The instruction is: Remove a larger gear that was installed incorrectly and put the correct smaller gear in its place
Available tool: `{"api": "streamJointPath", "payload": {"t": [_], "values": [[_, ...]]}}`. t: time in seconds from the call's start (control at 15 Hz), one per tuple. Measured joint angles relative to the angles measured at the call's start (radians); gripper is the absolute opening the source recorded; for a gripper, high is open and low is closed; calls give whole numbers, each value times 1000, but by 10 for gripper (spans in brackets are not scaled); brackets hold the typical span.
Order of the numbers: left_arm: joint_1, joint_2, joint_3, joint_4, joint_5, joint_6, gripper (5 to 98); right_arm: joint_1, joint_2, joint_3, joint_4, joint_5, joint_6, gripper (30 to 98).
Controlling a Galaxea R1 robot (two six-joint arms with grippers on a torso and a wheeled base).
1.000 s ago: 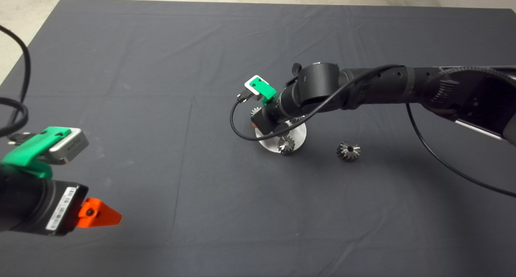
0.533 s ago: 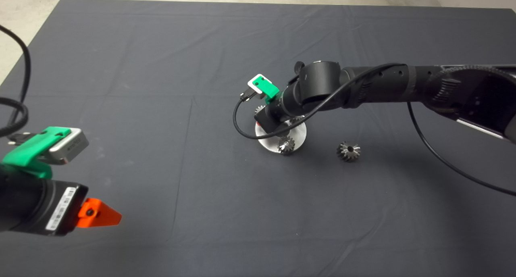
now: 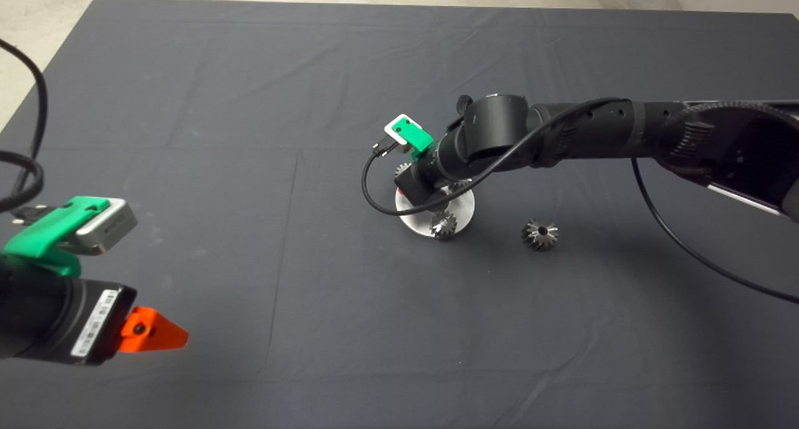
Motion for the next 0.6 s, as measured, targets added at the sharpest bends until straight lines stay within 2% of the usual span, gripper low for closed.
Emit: {"api": "streamJointPath", "payload": {"t": [0.6], "values": [[0,0,0,0,0,0,981,0,0,0,0,0,0,390]]}}
